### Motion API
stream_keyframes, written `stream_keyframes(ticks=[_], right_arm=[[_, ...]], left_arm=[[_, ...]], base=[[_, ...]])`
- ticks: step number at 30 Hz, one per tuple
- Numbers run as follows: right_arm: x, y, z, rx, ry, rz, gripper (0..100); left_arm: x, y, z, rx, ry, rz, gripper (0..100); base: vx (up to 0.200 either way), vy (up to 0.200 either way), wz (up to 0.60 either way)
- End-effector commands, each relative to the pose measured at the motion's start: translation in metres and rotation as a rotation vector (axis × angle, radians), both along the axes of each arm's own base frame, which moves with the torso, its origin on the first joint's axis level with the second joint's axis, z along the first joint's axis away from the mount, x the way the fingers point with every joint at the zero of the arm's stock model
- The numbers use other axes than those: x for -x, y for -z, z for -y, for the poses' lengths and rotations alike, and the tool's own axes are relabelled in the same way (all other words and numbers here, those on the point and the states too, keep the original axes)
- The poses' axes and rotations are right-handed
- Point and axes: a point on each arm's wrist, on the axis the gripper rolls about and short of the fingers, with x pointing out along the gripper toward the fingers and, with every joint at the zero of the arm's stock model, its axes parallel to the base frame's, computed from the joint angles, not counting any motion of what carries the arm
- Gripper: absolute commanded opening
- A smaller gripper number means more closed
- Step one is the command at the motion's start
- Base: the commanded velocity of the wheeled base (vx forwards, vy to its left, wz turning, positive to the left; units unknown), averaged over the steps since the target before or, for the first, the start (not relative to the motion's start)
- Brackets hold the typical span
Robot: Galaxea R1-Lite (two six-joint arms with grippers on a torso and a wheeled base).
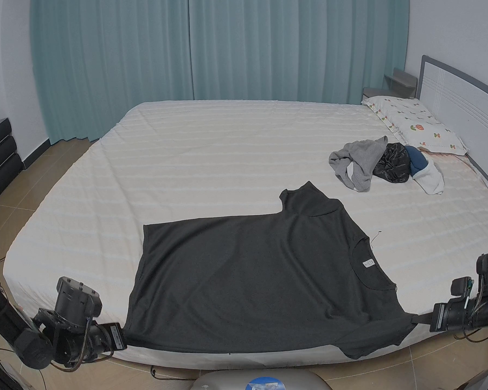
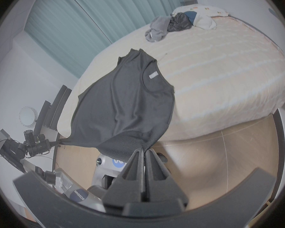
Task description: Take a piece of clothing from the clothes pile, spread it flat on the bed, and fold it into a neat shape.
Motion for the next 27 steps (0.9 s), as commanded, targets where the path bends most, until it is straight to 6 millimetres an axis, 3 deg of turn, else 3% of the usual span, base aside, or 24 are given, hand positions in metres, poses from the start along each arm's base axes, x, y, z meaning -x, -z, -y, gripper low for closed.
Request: stream_keyframes(ticks=[1, 4, 10, 27], right_arm=[[-0.021, -0.009, 0.002, -0.006, 0.021, 0.040, 0], [-0.041, -0.015, 0.002, -0.052, 0.074, 0.048, 0], [-0.058, -0.020, 0.003, -0.066, 0.087, 0.071, 0], [-0.059, -0.019, -0.001, -0.073, 0.069, 0.062, 0]], left_arm=[[-0.023, -0.015, 0.000, 0.063, -0.080, 0.097, 0], [-0.042, -0.026, 0.000, 0.128, -0.159, 0.164, 0], [-0.053, -0.036, -0.003, 0.137, -0.190, 0.198, 0], [-0.042, -0.076, -0.005, 0.138, -0.187, 0.232, 0]], base=[[0.000, 0.000, 0.00], [0.000, 0.000, 0.00], [0.000, 0.000, 0.00], [0.000, 0.000, 0.00]])
